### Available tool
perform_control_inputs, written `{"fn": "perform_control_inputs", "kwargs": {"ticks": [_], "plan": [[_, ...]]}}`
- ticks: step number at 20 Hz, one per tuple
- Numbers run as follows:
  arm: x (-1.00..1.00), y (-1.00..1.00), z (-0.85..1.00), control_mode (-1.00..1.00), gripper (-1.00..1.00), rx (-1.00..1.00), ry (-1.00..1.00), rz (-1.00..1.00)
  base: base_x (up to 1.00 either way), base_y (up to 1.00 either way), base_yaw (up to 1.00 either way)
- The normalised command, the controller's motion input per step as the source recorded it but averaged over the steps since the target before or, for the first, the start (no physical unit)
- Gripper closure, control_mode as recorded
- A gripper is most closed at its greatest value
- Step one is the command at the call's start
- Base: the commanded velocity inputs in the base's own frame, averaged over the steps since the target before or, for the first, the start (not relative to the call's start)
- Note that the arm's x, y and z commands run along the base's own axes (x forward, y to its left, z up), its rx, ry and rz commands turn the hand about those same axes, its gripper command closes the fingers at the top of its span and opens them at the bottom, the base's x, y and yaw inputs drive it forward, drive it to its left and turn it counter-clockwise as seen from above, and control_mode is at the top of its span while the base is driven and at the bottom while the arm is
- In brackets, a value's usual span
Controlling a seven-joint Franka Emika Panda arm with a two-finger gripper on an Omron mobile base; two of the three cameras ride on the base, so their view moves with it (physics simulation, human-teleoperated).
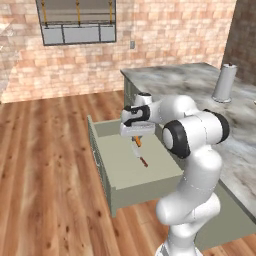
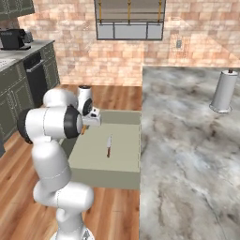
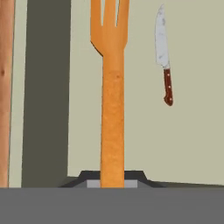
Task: Pick up the metallic utensils from the counter and place them in the open drawer. Make sure not to pick up any wooden utensils.
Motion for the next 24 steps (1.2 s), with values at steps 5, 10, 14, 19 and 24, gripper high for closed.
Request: {"fn": "perform_control_inputs", "kwargs": {"ticks": [5, 10, 14, 19, 24], "plan": [[0.5, 0.0, -0.15, -1.0, 1.0, -0.06, 0.02, 0.0, 0.0, 0.0, 0.0], [0.19, 0.0, -0.83, -1.0, 1.0, -0.03, 0.01, -0.01, 0.0, 0.0, 0.0], [0.14, 0.0, -0.99, -1.0, 1.0, -0.01, 0.0, -0.01, 0.0, 0.0, 0.0], [0.19, 0.0, -0.81, -1.0, 1.0, -0.01, 0.0, 0.0, 0.0, 0.0, 0.0], [0.17, 0.0, -0.44, -1.0, 1.0, 0.0, 0.0, 0.0, 0.0, 0.0, 0.0]]}}
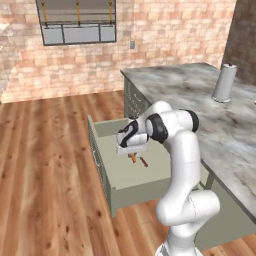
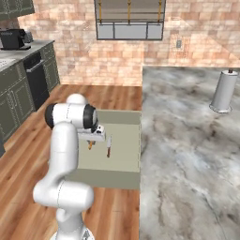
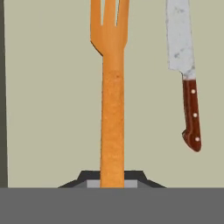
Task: Pick up the metallic utensils from the counter and place them in the open drawer. Make sure not to pick up any wooden utensils.
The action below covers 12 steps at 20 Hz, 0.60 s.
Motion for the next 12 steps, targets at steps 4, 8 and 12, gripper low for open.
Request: {"fn": "perform_control_inputs", "kwargs": {"ticks": [4, 8, 12], "plan": [[0.0, 0.0, -0.26, -1.0, 1.0, 0.0, 0.0, 0.0, 0.0, 0.0, 0.0], [0.0, 0.0, -0.13, -1.0, 1.0, 0.0, 0.02, 0.0, 0.0, 0.0, 0.0], [0.0, 0.0, 0.0, -1.0, 1.0, 0.0, 0.0, 0.0, 0.0, 0.0, 0.0]]}}
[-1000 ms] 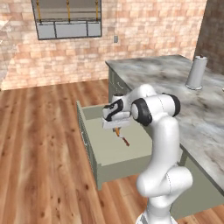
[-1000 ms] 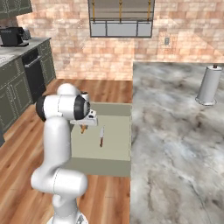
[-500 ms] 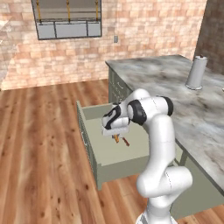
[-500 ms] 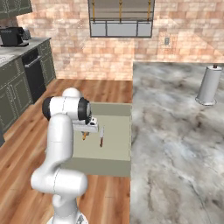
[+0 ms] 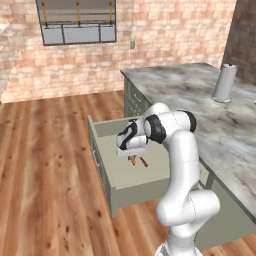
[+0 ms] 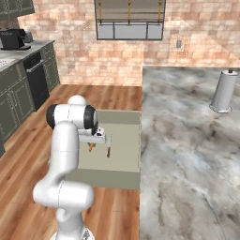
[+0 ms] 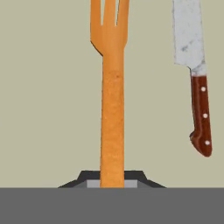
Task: Pick up the metallic utensils from the counter and place them in the open drawer. Make sure not to pick up any wooden utensils.
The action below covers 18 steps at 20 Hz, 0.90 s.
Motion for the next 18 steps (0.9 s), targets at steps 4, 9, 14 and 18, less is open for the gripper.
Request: {"fn": "perform_control_inputs", "kwargs": {"ticks": [4, 9, 14, 18], "plan": [[0.0, 0.0, -0.02, -1.0, 1.0, 0.0, 0.0, 0.0, 0.0, 0.0, 0.0], [0.01, 0.0, -0.17, -1.0, 1.0, 0.0, 0.0, 0.0, 0.0, 0.0, 0.0], [0.02, 0.0, -0.15, -1.0, 1.0, 0.0, 0.0, 0.0, 0.0, 0.0, 0.0], [0.0, 0.0, -0.02, -1.0, -1.0, 0.0, 0.0, 0.0, 0.0, 0.0, 0.0]]}}
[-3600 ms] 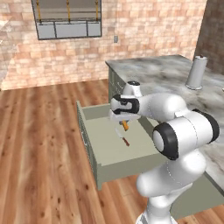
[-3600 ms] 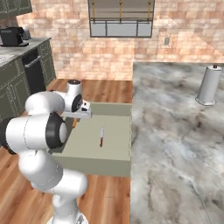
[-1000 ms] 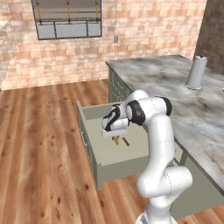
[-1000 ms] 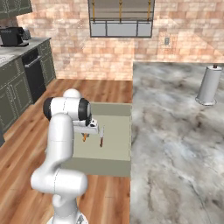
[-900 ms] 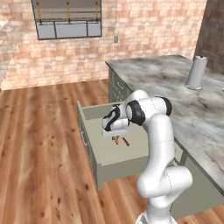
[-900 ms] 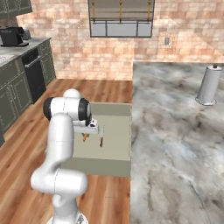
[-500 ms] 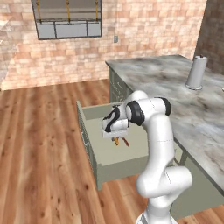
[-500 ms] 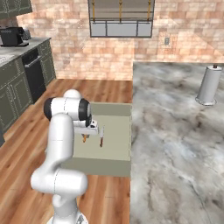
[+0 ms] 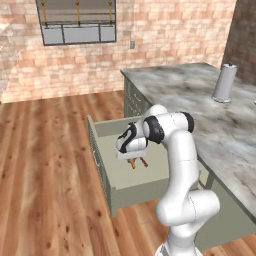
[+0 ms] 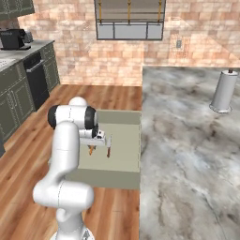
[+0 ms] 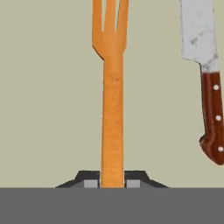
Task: Pick up the metallic utensils from the counter and place them in the open drawer. Make sure not to pick up any wooden utensils.
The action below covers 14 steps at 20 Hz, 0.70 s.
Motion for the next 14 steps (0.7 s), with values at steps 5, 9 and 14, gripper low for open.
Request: {"fn": "perform_control_inputs", "kwargs": {"ticks": [5, 9, 14], "plan": [[0.0, 0.0, 0.03, -1.0, -1.0, 0.0, 0.0, 0.0, 0.0, 0.0, 0.0], [0.0, 0.0, 0.2, -1.0, -1.0, -0.01, 0.0, 0.01, 0.0, 0.0, 0.0], [-0.01, 0.0, 0.51, -1.0, -1.0, 0.0, -0.03, 0.01, 0.0, 0.0, 0.0]]}}
